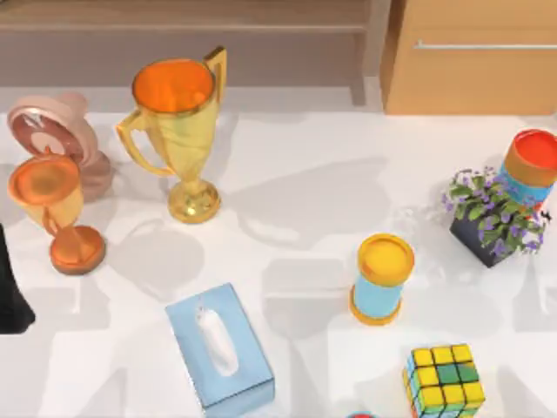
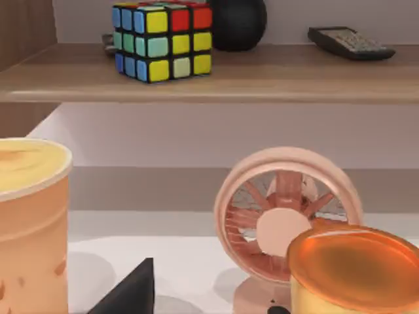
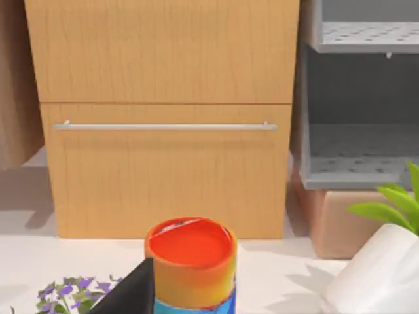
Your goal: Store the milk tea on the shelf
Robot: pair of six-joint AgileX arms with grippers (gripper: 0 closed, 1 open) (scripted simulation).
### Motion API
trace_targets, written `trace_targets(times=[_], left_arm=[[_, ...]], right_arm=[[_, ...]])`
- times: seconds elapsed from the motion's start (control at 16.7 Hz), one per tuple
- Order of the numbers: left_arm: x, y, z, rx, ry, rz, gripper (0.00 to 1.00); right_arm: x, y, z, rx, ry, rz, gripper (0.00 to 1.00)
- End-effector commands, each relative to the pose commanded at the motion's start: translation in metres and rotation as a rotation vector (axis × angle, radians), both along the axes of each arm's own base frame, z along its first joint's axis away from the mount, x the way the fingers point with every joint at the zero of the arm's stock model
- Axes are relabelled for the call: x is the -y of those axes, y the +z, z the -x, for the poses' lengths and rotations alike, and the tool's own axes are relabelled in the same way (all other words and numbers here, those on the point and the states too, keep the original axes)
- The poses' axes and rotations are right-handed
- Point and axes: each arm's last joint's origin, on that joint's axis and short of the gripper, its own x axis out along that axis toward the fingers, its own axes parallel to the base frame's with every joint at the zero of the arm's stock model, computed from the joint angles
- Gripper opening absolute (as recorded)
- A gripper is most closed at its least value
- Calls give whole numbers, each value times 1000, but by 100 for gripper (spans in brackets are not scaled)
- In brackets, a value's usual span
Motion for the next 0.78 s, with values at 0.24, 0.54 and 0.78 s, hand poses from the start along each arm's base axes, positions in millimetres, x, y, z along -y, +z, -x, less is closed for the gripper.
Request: trace_targets(times=[0.24,0.54,0.78], left_arm=[[-1,3,-1,5,1,-1,100],[-12,21,-18,13,-5,-13,100],[-33,31,-50,-13,-13,-21,100]], right_arm=[[0,0,0,0,0,0,100],[0,0,0,0,0,0,100],[0,0,0,0,0,0,100]])
